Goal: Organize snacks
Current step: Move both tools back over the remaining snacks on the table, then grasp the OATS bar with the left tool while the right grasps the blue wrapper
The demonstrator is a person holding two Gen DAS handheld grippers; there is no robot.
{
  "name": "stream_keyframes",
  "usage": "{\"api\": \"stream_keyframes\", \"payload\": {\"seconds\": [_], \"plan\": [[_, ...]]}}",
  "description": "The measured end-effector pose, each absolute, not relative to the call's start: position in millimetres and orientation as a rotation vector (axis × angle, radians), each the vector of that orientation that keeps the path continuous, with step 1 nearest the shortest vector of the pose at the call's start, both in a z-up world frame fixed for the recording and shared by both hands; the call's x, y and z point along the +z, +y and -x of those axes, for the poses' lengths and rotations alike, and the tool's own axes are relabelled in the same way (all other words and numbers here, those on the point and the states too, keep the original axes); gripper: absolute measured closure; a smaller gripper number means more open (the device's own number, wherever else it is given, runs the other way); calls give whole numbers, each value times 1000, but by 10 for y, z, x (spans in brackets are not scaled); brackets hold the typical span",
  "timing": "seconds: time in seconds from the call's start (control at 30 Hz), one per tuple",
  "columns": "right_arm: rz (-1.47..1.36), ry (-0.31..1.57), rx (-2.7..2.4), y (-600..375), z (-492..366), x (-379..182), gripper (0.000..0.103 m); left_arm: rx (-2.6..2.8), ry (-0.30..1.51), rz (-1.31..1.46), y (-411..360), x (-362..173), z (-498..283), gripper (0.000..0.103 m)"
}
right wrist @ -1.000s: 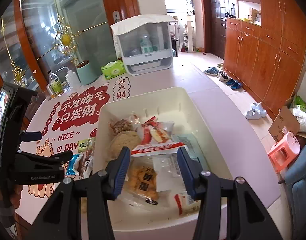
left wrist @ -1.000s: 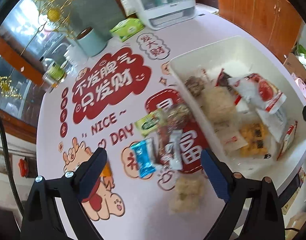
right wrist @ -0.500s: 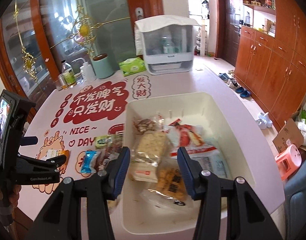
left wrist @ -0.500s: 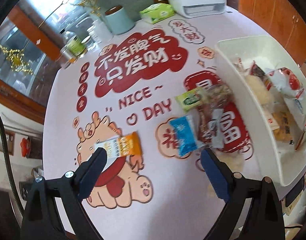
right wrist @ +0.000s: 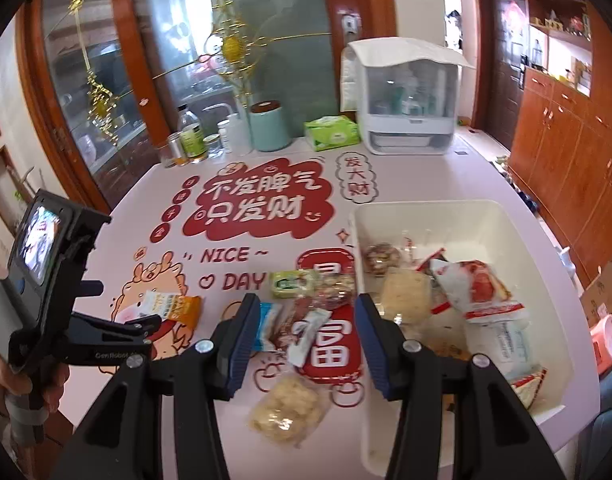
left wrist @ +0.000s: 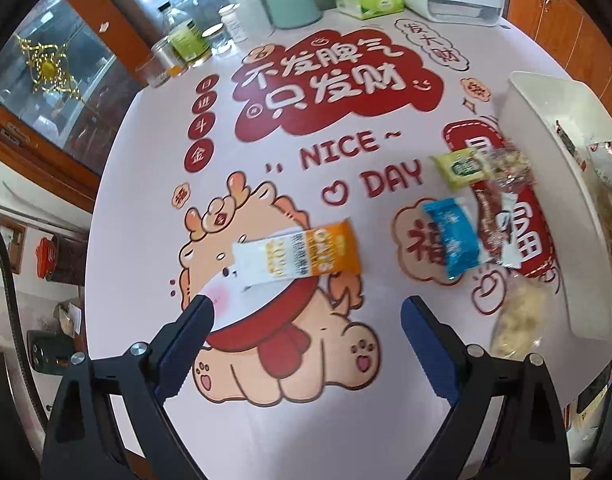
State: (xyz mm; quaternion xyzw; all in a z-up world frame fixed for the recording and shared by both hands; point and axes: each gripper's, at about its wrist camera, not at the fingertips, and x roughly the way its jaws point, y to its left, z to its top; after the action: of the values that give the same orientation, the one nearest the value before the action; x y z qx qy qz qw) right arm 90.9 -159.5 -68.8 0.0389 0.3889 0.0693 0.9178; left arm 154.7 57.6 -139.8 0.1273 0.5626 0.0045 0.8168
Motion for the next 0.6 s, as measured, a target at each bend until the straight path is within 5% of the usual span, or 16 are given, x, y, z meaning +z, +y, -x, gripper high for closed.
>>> {"api": "stream_keyframes", "payload": {"seconds": [0.6], "plan": [[-196,965,172,-1176,-814,-1594,53,-65,1209,-426,1188,-1941,-1635,9]]}}
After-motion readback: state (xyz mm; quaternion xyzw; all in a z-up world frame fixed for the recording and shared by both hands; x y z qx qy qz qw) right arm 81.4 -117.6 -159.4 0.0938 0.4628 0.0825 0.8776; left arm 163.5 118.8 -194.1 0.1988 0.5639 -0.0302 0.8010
